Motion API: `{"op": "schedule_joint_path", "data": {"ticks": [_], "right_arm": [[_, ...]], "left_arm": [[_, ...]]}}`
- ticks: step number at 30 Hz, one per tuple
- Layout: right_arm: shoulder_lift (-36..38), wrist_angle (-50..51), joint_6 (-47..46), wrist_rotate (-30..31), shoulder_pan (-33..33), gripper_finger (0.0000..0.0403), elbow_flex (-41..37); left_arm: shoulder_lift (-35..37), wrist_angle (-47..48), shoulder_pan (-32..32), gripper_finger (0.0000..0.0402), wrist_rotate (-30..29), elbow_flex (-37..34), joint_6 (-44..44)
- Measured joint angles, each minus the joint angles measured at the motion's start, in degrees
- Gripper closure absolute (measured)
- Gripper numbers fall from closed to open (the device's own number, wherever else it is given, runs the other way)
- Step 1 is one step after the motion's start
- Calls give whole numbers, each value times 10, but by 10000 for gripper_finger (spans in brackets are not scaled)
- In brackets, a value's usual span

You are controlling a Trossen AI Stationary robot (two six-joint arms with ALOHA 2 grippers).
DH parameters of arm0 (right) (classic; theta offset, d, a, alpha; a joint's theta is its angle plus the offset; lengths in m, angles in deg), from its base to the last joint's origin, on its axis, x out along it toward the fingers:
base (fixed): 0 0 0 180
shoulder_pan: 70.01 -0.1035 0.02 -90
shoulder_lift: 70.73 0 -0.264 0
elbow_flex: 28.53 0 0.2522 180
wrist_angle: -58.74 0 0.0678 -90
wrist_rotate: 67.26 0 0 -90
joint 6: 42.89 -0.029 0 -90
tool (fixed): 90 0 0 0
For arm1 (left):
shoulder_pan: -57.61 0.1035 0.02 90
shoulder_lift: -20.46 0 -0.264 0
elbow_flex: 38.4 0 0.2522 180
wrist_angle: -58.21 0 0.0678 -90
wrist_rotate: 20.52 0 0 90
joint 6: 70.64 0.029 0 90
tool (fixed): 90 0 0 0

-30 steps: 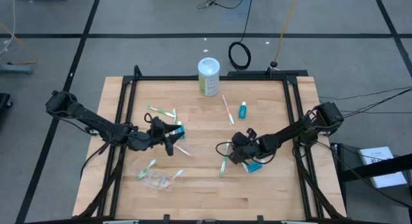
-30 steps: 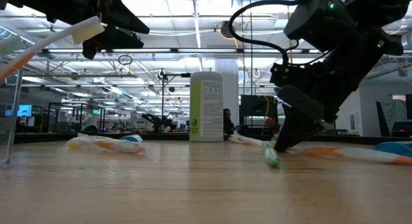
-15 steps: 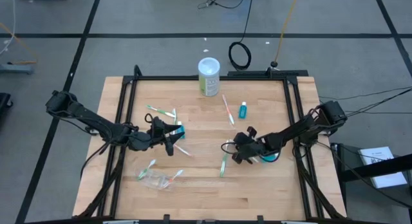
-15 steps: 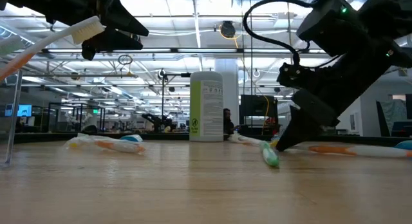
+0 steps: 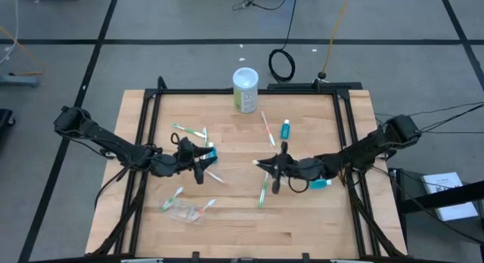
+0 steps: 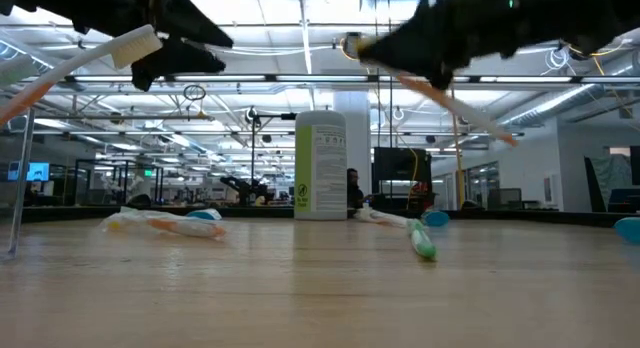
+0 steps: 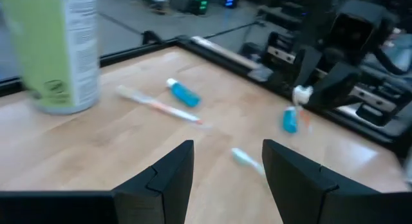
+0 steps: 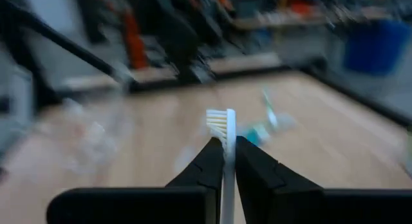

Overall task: Pick & Place toothbrushing station
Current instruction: Put the orange toothbrush into the transparent organizer

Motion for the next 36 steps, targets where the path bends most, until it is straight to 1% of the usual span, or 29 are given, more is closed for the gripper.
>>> {"op": "schedule_joint_path", "data": {"ticks": [1, 3, 6, 8, 11, 14, 17, 19, 25, 28, 31, 36], "right_arm": [[-4, -33, 15, -11, 0, 383, 0], [-9, -78, 39, -16, 0, 383, 0], [-8, -128, 59, -39, 4, 383, 0], [-11, -150, 65, -46, 8, 383, 1], [-15, -168, 66, -47, 9, 383, 1], [-13, -183, 66, -63, 9, 383, 1], [-14, -182, 66, -72, 9, 383, 1], [-14, -199, 66, -74, 9, 383, 1], [-14, -204, 77, -74, 9, 383, 1], [-14, -206, 81, -74, 8, 383, 1], [-14, -206, 81, -74, 8, 383, 1], [-13, -211, 83, -73, 4, 383, 2]], "left_arm": [[0, -14, 0, 213, 12, 0, 10], [-5, -54, 0, 213, 41, 0, 30], [-35, -141, 0, 213, 85, 0, 74], [-67, -216, 0, 213, 117, 0, 108], [-126, -324, 3, 213, 133, 0, 152], [-186, -423, 15, 213, 154, 0, 171], [-245, -482, 31, 213, 183, 14, 173], [-282, -500, 41, 213, 195, 37, 174], [-374, -497, 57, 213, 200, 129, 192], [-407, -495, 64, 213, 231, 167, 202], [-428, -494, 72, 213, 260, 198, 203], [-432, -491, 79, 213, 269, 215, 230]]}}
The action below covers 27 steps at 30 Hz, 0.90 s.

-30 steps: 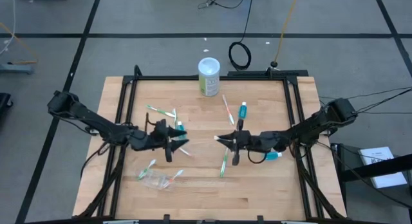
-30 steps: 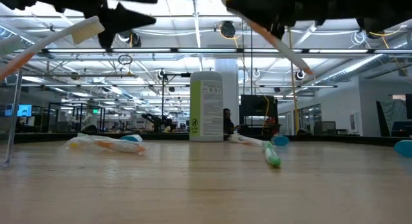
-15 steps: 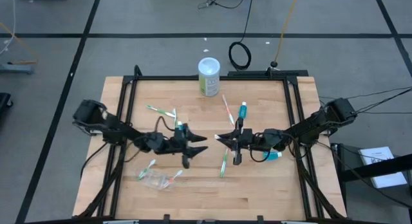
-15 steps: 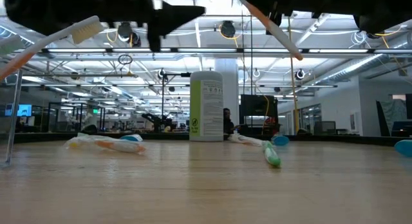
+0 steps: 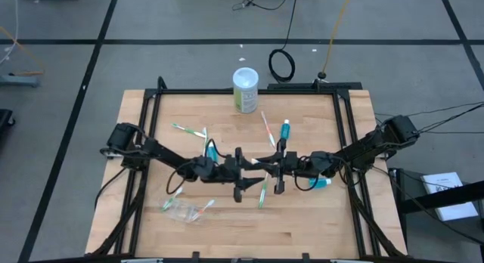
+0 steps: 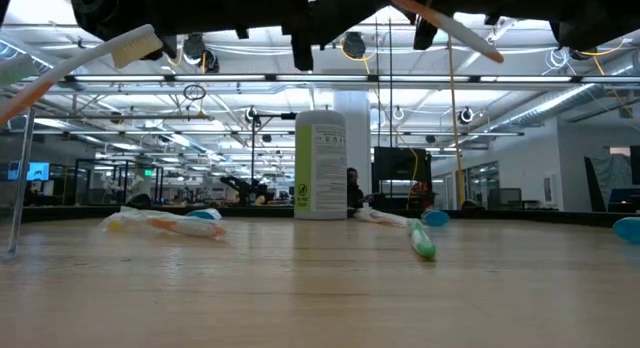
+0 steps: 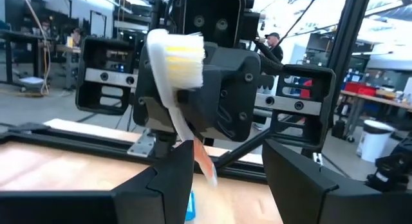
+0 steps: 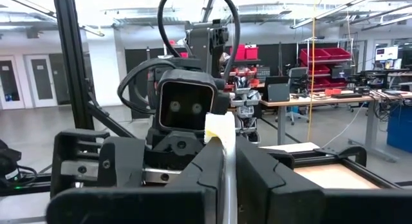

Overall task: Pick & Place toothbrushing station
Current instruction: Put the orange toothbrush into the transparent organizer

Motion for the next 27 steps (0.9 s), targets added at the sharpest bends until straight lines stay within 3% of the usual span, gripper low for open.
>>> {"op": "schedule_joint_path", "data": {"ticks": [22, 27], "right_arm": [[0, -6, -3, -15, -8, 383, 0], [0, -12, -20, -43, -7, 383, 0]], "left_arm": [[1, -5, 21, 213, 2, 5, 10], [1, -4, 22, 213, 9, 5, 8]]}}
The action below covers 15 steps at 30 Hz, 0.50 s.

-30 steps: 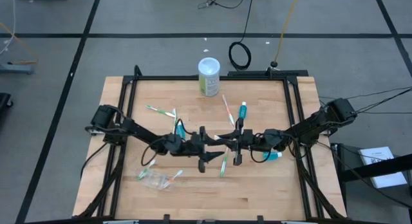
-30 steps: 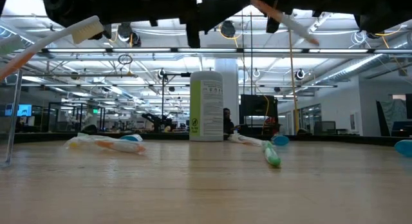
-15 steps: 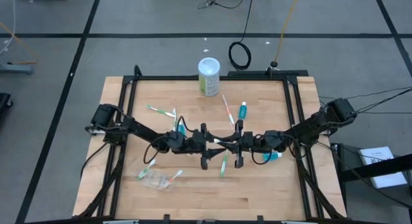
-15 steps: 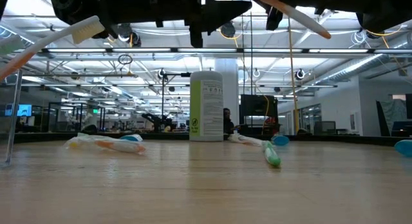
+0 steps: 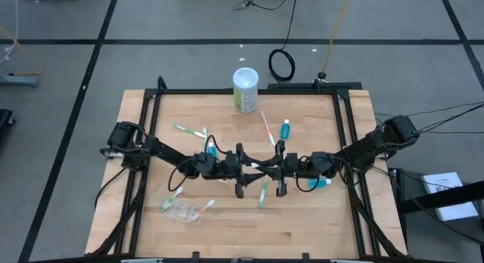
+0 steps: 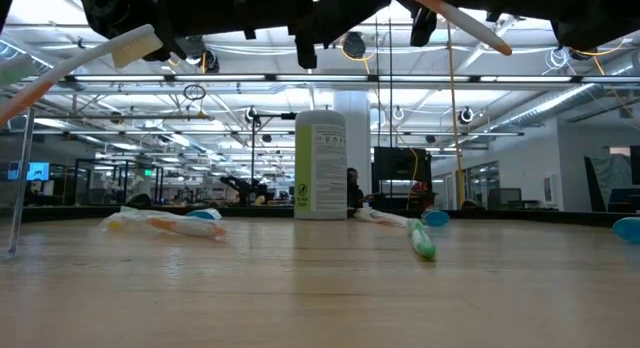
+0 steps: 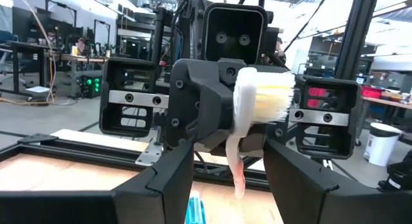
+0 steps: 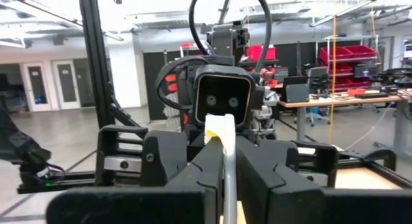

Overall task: Pick & Place toothbrushing station
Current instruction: Put the orange toothbrush into the transparent organizer

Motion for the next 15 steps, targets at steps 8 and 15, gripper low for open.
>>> {"op": "schedule_joint_path", "data": {"ticks": [8, 15], "right_arm": [[-1, -58, 0, -22, 0, 383, 0], [0, -120, 34, -35, 1, 383, 7]], "left_arm": [[1, -3, 2, 213, 12, 0, -2], [0, 7, 1, 213, 24, 26, -15]]}}
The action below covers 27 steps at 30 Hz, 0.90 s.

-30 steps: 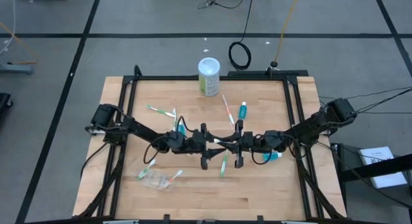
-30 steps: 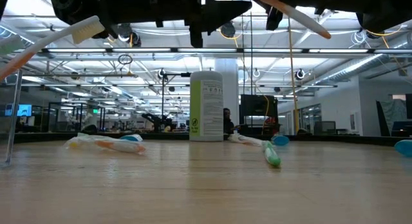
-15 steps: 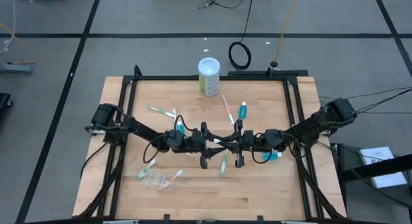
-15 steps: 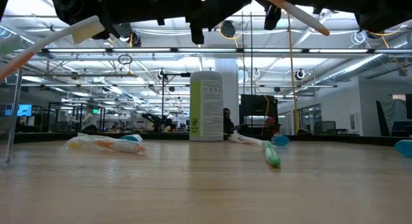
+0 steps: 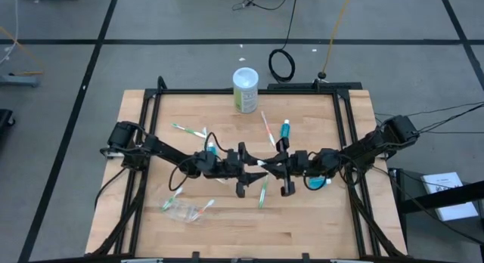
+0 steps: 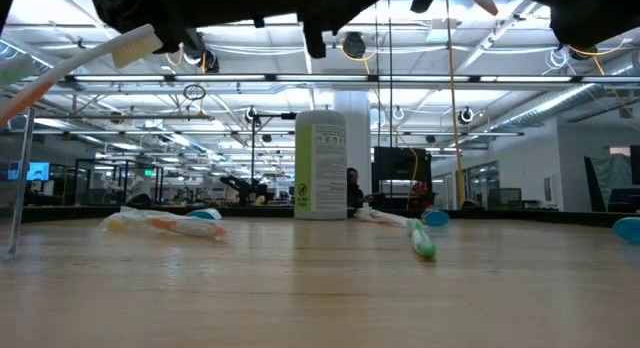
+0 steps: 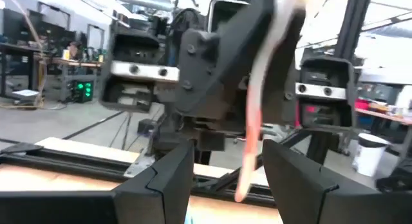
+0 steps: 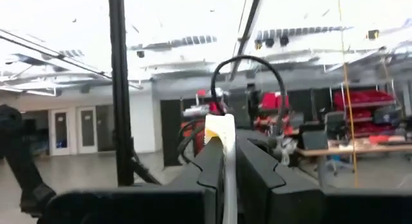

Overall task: Pick & Place toothbrushing station
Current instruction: Put the orange toothbrush into the transparent organizer

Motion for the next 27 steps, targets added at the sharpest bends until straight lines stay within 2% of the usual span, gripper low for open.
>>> {"op": "schedule_joint_path", "data": {"ticks": [2, 7, 12, 21, 24, 27], "right_arm": [[0, 9, 14, -2, -1, 383, 5], [0, 14, 16, 1, 0, 383, 7], [0, 5, 15, 1, 0, 383, 7], [0, 34, 16, -22, 0, 383, 28], [0, 41, 15, -26, 0, 383, 31], [0, 44, 15, -26, 0, 383, 31]], "left_arm": [[0, 14, -1, 213, 8, 11, 0], [0, 41, -6, 213, 72, 35, 10], [0, 62, -14, 213, 42, 49, 32], [0, 63, -3, 214, 36, 52, 35], [0, 65, 0, 227, 36, 52, 35], [0, 68, 3, 256, 41, 52, 35]]}}
